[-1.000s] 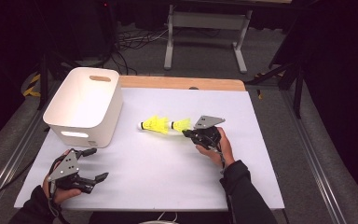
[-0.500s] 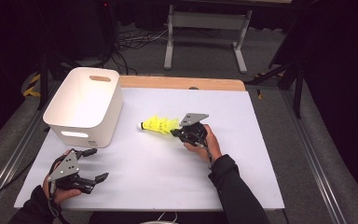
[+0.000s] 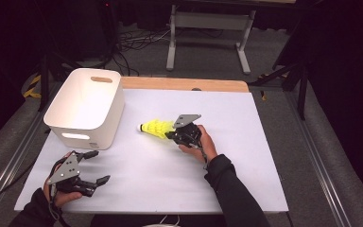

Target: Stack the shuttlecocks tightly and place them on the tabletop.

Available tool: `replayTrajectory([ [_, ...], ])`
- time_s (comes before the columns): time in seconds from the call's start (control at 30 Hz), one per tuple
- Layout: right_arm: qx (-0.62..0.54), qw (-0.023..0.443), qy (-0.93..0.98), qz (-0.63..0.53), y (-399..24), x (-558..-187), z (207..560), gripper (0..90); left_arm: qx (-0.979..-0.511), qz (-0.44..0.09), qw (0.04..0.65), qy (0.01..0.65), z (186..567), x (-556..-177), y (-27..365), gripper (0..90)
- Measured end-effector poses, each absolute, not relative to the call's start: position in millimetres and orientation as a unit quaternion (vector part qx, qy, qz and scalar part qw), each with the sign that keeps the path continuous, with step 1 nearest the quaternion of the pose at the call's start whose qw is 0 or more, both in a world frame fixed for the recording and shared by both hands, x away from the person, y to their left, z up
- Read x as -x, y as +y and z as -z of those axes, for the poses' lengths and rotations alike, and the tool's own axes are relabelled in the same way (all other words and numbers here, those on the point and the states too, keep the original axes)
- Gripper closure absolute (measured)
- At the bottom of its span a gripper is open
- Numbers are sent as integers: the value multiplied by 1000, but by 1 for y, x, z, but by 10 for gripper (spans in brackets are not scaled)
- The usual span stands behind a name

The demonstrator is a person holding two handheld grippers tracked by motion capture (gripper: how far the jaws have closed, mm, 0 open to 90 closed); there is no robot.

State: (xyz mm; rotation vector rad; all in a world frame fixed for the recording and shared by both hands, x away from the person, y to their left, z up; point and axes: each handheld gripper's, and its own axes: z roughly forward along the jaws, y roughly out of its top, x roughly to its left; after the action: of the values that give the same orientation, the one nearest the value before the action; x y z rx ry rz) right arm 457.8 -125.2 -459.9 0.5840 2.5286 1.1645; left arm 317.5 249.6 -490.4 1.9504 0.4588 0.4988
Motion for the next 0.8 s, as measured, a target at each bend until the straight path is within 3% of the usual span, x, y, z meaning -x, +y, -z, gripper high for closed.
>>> replayTrajectory([
  [0.37, -207, 140, 882, -400, -124, -461, 465, 849, -812, -209, 511, 189, 491, -318, 250, 91],
  [0.57, -218, 136, 881, -397, -126, -462, 467, 687, -812, -208, 511, 190, 491, -318, 250, 91],
  [0.63, -220, 136, 881, -397, -127, -462, 467, 684, -812, -210, 511, 189, 491, -318, 250, 91],
  [0.8, -230, 145, 873, -406, -132, -458, 462, 575, -811, -212, 511, 190, 491, -317, 250, 91],
])
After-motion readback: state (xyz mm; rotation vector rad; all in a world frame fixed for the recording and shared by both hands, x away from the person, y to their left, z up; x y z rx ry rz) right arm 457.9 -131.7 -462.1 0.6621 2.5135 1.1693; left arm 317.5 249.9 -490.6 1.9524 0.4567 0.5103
